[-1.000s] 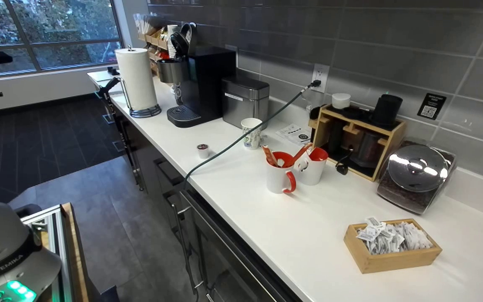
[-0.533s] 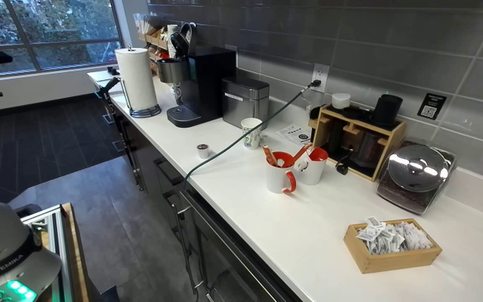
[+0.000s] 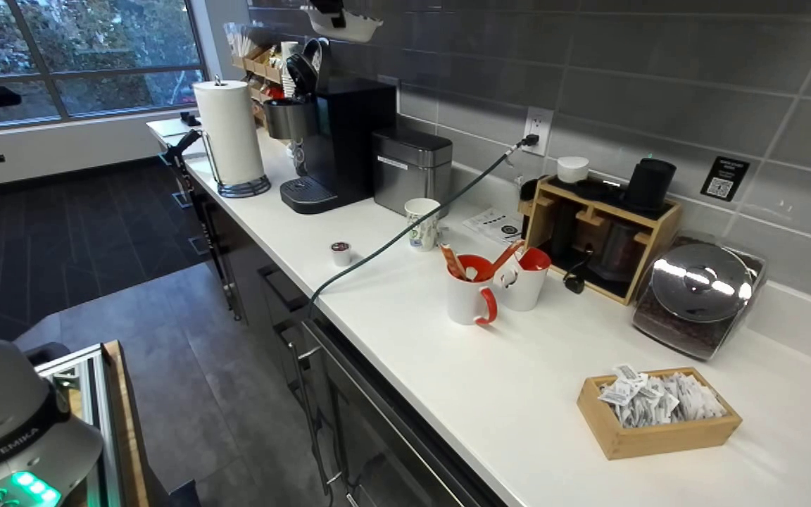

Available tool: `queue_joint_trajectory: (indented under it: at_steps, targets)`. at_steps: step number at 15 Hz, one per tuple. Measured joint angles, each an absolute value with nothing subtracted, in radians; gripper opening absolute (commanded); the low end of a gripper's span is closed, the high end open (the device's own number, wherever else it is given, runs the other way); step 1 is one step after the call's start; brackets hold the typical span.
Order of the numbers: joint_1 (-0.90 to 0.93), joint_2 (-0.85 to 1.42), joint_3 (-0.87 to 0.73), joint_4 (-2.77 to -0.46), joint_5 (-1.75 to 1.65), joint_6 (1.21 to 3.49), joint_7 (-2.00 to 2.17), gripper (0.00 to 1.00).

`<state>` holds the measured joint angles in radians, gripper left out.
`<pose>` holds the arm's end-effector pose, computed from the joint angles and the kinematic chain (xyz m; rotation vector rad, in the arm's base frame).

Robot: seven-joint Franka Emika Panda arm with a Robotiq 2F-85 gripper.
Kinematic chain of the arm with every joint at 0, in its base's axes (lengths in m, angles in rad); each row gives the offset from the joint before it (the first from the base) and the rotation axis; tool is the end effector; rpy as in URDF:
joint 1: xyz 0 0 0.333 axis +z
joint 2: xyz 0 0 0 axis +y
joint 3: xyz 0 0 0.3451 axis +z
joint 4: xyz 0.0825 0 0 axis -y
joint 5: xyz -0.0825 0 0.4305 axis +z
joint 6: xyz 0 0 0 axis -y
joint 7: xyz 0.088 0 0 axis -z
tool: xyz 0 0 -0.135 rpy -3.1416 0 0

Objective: Put the bowl on the counter

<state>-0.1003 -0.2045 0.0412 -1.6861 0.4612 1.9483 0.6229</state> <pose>0.5723 0.0105 0.7364 -2.3715 0.9337 -0.4153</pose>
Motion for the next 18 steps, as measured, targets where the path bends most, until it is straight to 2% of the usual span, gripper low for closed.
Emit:
queue_joint_trajectory:
  at_steps: [6, 7, 9, 11, 12, 16, 18]
  targets:
    - [-0.075, -0.313, 0.042, -2.024, 0.478, 2.196, 0.623, 0.02]
    - [-0.067, -0.335, 0.042, -2.083, 0.494, 2.21, 0.623, 0.07]
    - [-0.059, -0.375, 0.038, -2.172, 0.525, 2.217, 0.622, 0.07]
    - [-0.059, -0.4, 0.033, -2.204, 0.535, 2.217, 0.622, 0.07]
    - [-0.059, -0.406, 0.032, -2.208, 0.536, 2.217, 0.622, 0.02]
    - [-0.058, -0.405, 0.041, -2.207, 0.52, 2.224, 0.622, 0.02]
    - [-0.049, -0.389, 0.075, -2.225, 0.516, 2.298, 0.623, 0.02]
